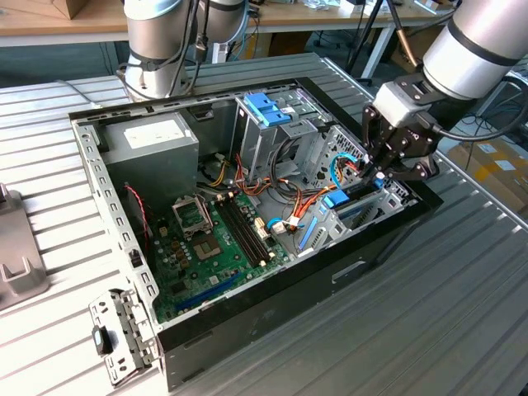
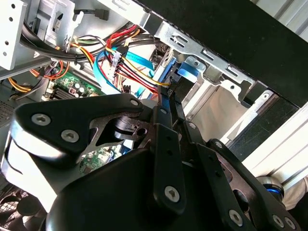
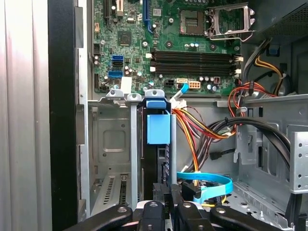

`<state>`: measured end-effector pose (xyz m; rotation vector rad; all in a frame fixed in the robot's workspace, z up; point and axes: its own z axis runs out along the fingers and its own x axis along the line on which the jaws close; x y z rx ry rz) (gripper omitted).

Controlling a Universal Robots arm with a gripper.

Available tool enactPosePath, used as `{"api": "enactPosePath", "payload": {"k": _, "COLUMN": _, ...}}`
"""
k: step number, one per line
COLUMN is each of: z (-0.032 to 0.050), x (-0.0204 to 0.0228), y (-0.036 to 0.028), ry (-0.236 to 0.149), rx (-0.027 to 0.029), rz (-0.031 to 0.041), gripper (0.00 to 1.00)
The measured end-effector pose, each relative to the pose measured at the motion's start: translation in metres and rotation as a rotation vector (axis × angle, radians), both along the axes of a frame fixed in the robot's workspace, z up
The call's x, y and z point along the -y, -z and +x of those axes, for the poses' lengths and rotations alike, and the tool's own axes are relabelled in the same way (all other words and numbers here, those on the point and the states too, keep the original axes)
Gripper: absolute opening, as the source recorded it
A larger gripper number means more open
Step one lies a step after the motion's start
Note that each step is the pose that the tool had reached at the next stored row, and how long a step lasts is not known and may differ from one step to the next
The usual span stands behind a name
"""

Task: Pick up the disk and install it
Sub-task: 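Insert the first disk wire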

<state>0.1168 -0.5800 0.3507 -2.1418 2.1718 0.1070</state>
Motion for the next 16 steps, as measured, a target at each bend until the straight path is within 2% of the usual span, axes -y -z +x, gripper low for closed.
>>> {"api": "enactPosePath", "payload": {"k": 16, "z": -0.0034, "x": 0.0002, "y": 0.0077, "ry": 0.000, "rx": -0.0001, "rz": -0.0001, "gripper": 0.17}}
